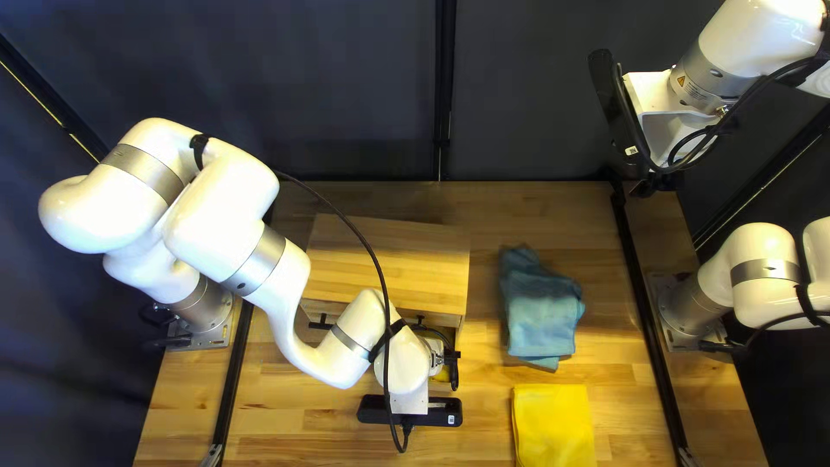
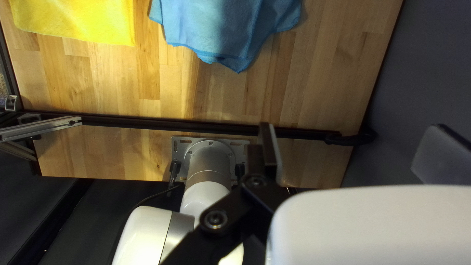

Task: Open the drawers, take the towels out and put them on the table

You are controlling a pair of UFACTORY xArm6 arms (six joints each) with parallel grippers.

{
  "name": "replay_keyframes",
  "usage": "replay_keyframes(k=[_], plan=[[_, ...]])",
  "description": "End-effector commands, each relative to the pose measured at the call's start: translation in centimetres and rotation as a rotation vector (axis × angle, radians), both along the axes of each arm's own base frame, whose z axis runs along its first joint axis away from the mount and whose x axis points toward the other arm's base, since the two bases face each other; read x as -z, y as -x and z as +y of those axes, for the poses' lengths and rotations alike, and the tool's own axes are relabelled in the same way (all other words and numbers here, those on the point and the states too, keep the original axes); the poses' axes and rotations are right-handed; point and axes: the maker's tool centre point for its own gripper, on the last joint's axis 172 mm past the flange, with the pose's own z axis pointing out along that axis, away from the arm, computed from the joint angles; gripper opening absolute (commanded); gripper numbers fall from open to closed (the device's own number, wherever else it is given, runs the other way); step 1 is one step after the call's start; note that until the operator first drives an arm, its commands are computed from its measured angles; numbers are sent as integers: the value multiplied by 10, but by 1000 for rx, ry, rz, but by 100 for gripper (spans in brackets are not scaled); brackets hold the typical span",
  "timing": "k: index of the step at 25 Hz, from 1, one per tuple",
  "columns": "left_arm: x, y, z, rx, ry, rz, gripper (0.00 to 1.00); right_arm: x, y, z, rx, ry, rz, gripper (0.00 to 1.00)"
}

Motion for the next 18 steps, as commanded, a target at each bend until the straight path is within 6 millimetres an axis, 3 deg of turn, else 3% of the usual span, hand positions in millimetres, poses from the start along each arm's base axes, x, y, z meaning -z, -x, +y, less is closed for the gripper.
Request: replay_keyframes(k=[1, 18], plan=[[3, 0, 2, 1, 1, 3, 100, 0, 0, 0, 0, 0, 0, 100], [14, -4, 6, 6, -12, 25, 100, 0, 0, 0, 0, 0, 0, 100]])
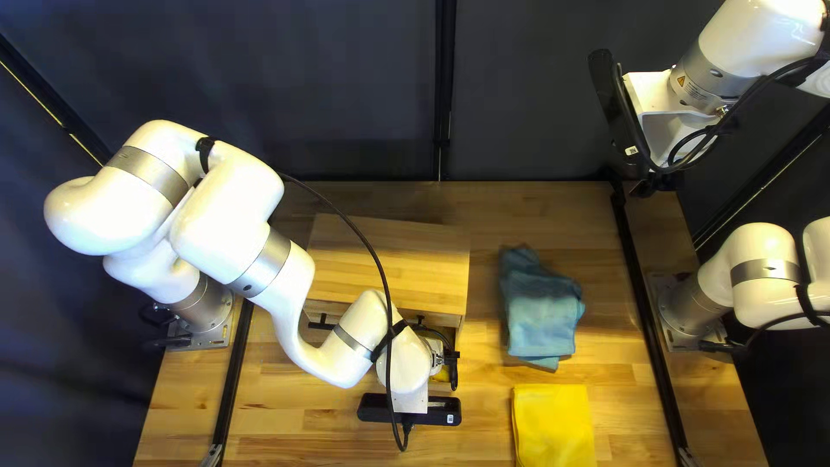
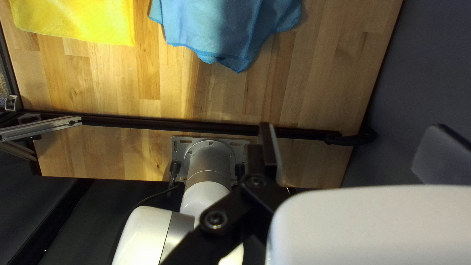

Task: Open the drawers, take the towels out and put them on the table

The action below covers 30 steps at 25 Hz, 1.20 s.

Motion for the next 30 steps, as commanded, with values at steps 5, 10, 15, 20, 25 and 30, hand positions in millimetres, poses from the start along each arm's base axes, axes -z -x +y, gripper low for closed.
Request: replay_keyframes(k=[5, 10, 15, 20, 25, 30], plan=[[6, -2, 7, 2, -4, 12, 100, 0, 0, 0, 0, 0, 0, 100], [13, -6, 16, 3, -6, 14, 0, 0, 0, 0, 0, 0, 0, 100], [17, -5, 19, 10, -9, 12, 0, 0, 0, 0, 0, 0, 0, 100], [15, -4, 16, 22, -18, 16, 0, 0, 0, 0, 0, 0, 0, 100], [7, -1, 9, 28, -29, 17, 0, 0, 0, 0, 0, 0, 0, 100], [-7, 3, -1, 30, -49, 18, 0, 0, 0, 0, 0, 0, 0, 100]])
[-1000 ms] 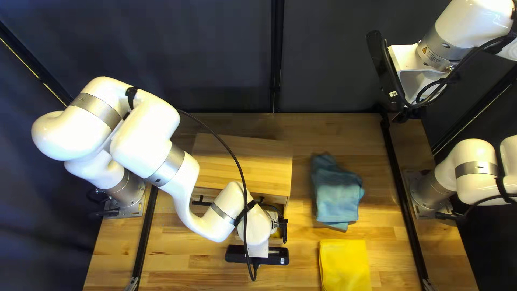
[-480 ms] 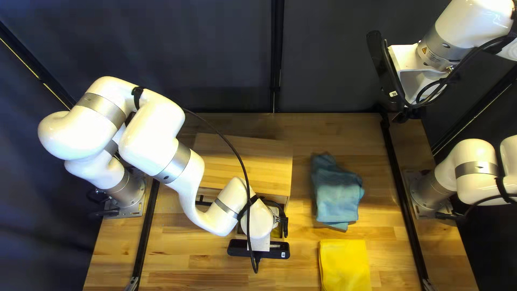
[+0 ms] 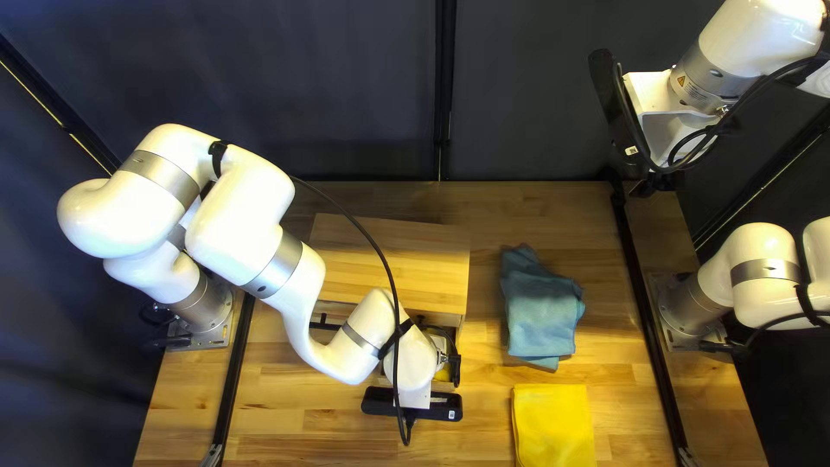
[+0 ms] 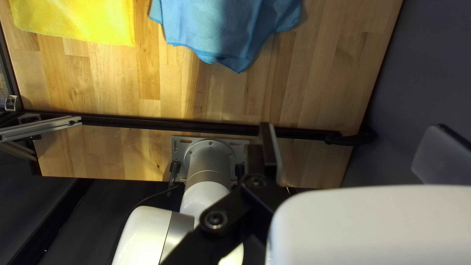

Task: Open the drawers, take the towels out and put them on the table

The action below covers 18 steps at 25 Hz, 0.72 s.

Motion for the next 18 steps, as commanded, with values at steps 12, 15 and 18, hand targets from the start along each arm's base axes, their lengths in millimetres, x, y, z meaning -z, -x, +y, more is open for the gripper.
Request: replay_keyframes(k=[12, 15, 18], plan=[[-62, 3, -31, -8, -53, -35, 0, 0, 0, 0, 0, 0, 0, 100], [-76, 2, -35, -12, -59, -40, 0, 0, 0, 0, 0, 0, 0, 100], [-98, 3, -40, -20, -66, -48, 0, 0, 0, 0, 0, 0, 0, 100]])
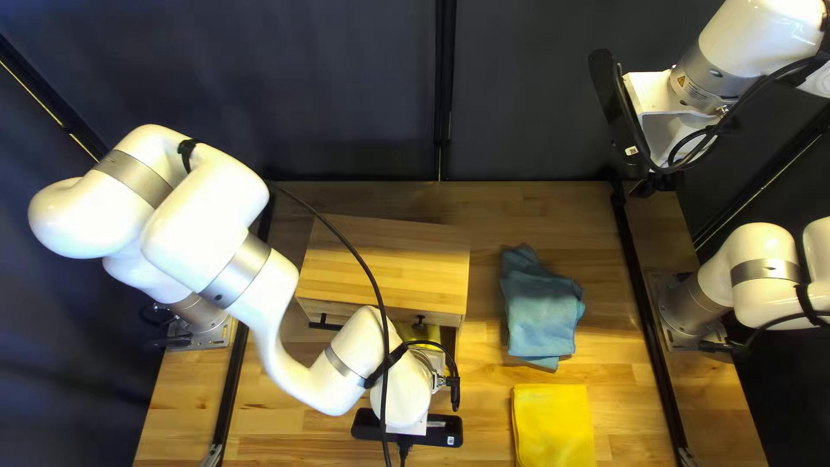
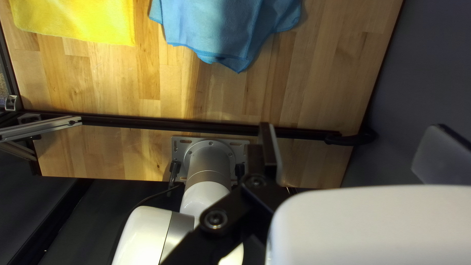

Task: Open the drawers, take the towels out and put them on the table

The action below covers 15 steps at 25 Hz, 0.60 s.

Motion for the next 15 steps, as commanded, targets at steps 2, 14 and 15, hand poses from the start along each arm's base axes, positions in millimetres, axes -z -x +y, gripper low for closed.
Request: replay_keyframes(k=[2, 14, 15], plan=[[-38, 1, -8, -16, -11, -15, 0, 0, 0, 0, 0, 0, 0, 100], [-104, -9, -39, -46, -52, -149, 0, 0, 0, 0, 0, 0, 0, 100], [-107, -9, -40, -47, -56, -154, 0, 0, 0, 0, 0, 0, 0, 100]])
